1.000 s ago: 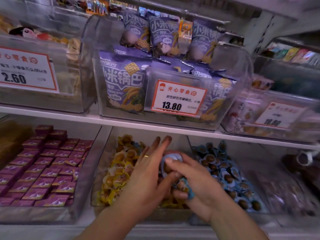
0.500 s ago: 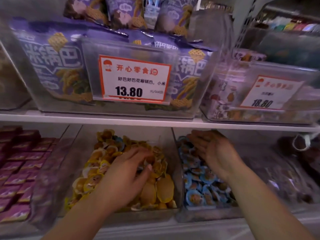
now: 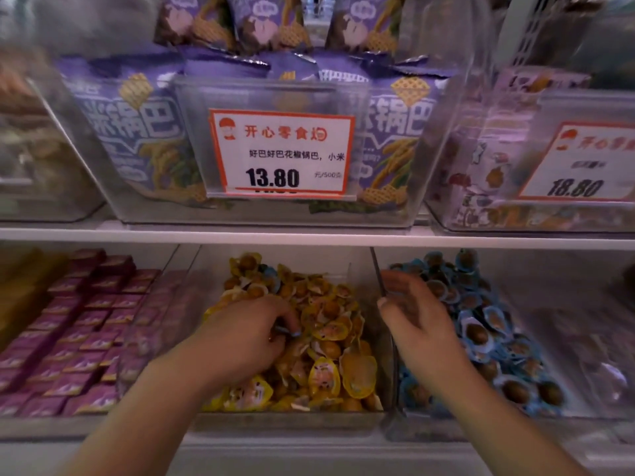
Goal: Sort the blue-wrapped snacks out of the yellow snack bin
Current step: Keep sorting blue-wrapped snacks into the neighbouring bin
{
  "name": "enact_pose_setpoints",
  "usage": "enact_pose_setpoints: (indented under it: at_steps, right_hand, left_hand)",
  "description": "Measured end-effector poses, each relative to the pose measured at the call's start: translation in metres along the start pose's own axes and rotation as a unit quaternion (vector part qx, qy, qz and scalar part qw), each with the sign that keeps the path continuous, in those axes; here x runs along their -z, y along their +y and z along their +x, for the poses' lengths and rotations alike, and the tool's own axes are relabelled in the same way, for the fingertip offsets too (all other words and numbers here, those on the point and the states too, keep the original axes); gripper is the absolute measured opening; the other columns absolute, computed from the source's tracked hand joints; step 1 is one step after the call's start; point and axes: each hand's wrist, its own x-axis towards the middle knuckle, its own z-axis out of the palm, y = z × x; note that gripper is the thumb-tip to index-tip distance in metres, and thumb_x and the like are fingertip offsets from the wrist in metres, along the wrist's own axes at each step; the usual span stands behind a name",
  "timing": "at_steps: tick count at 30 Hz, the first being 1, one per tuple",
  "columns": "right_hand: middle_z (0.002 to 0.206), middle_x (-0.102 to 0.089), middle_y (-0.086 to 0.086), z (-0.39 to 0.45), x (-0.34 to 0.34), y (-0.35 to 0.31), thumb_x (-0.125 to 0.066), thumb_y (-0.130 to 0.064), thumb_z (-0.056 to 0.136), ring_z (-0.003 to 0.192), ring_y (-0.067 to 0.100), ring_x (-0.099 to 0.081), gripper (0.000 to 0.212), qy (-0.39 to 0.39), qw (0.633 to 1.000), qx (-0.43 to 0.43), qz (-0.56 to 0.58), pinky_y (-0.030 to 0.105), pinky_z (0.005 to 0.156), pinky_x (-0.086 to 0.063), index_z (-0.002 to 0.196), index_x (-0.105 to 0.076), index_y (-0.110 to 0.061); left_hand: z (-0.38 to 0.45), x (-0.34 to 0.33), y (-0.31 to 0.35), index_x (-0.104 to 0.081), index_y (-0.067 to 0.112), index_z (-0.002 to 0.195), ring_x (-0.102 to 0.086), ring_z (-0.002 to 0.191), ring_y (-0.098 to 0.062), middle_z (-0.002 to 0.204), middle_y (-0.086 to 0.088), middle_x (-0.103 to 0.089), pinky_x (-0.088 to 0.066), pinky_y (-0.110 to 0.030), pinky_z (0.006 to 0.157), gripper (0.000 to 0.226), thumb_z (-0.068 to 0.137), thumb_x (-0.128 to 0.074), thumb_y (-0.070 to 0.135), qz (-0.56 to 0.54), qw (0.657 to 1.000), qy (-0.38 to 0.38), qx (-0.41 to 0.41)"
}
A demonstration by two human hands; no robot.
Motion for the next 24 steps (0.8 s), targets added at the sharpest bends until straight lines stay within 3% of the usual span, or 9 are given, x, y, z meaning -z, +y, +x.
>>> enact_pose_setpoints:
  at_steps: [2,5,9,11,13,16,18,21,24]
  right_hand:
    - [0.103,-0.065,-0.018,0.001,0.000,-0.001,-0.062,-0.021,0.091,0.093,-0.012,-0.061,0.030,0.010,1.000,0.012,-0.014,0.001,0.074,-0.042,0.110,-0.056,-0.042]
    - [0.104,-0.066,-0.016,0.001,-0.002,-0.002,-0.063,-0.017,0.092,0.093,-0.010,-0.061,0.029,0.021,0.999,0.021,-0.032,0.002,0.075,-0.042,0.116,-0.058,-0.034]
    - [0.119,-0.059,-0.007,-0.005,0.003,-0.012,-0.063,-0.015,0.093,0.107,0.006,-0.057,0.033,0.033,0.986,0.064,-0.149,0.011,0.090,-0.041,0.125,-0.061,-0.021]
    - [0.119,-0.055,-0.006,-0.008,0.003,-0.028,-0.062,-0.016,0.092,0.108,0.006,-0.053,0.030,0.055,0.962,0.150,-0.224,0.011,0.093,-0.040,0.121,-0.064,-0.019]
    - [0.109,-0.061,-0.010,-0.006,-0.005,-0.046,-0.056,-0.023,0.088,0.099,-0.002,-0.056,0.027,0.042,0.955,0.199,-0.217,0.006,0.087,-0.040,0.113,-0.068,-0.023]
    - [0.100,-0.071,-0.010,0.018,-0.044,-0.063,-0.054,-0.025,0.088,0.088,0.002,-0.065,0.024,-0.073,0.981,0.096,-0.153,0.014,0.078,-0.048,0.103,-0.071,-0.032]
    - [0.115,-0.070,-0.003,0.050,-0.083,-0.059,-0.052,-0.023,0.094,0.098,0.013,-0.065,0.023,-0.152,0.969,0.022,-0.194,0.023,0.085,-0.049,0.105,-0.069,-0.034]
    - [0.142,-0.055,0.002,0.100,-0.131,-0.037,-0.054,-0.025,0.096,0.128,0.019,-0.053,0.037,-0.227,0.936,-0.054,-0.263,0.023,0.103,-0.037,0.132,-0.061,-0.024]
    - [0.128,-0.064,0.005,0.116,-0.157,-0.017,-0.054,-0.045,0.087,0.118,0.025,-0.060,0.039,-0.290,0.904,-0.083,-0.302,0.028,0.099,-0.046,0.116,-0.069,-0.025]
  left_hand:
    - [0.002,0.007,-0.004,-0.062,0.042,0.089,-0.061,0.100,-0.008,0.100,0.017,-0.065,-0.050,-0.033,0.088,0.016,0.076,-0.067,0.035,-0.020,1.000,0.008,0.023]
    - [0.003,0.008,-0.006,-0.067,0.034,0.097,-0.062,0.089,-0.002,0.093,0.016,-0.066,-0.050,-0.025,0.082,0.019,0.083,-0.073,0.023,-0.091,0.995,0.032,0.029]
    - [0.001,0.013,-0.006,-0.071,0.025,0.101,-0.065,0.080,0.004,0.089,0.012,-0.071,-0.045,-0.010,0.068,0.014,0.094,-0.063,0.017,-0.221,0.957,0.184,0.051]
    - [-0.004,0.017,-0.004,-0.073,0.018,0.096,-0.067,0.078,0.003,0.084,0.007,-0.074,-0.045,-0.005,0.064,0.018,0.095,-0.058,0.007,-0.334,0.897,0.275,0.085]
    - [-0.015,0.019,-0.001,-0.074,0.012,0.091,-0.069,0.068,-0.006,0.077,0.004,-0.074,-0.051,-0.014,0.061,0.025,0.094,-0.052,0.000,-0.478,0.805,0.325,0.132]
    - [-0.035,0.010,0.002,-0.074,0.013,0.082,-0.057,0.052,-0.016,0.058,0.002,-0.064,-0.045,-0.025,0.047,0.028,0.092,-0.049,0.008,-0.575,0.724,0.324,0.200]
    - [-0.045,0.001,0.005,-0.072,0.015,0.080,-0.051,0.050,-0.012,0.058,0.006,-0.061,-0.040,-0.027,0.049,0.026,0.095,-0.051,0.011,-0.552,0.749,0.315,0.187]
    - [-0.055,-0.011,0.011,-0.067,0.025,0.094,-0.060,0.067,-0.005,0.081,0.012,-0.067,-0.046,-0.025,0.063,0.017,0.097,-0.056,0.013,-0.470,0.819,0.306,0.119]
    - [-0.057,-0.013,0.003,-0.063,0.027,0.108,-0.064,0.089,-0.002,0.099,0.008,-0.067,-0.052,-0.023,0.080,0.025,0.094,-0.061,0.006,-0.465,0.831,0.289,0.101]
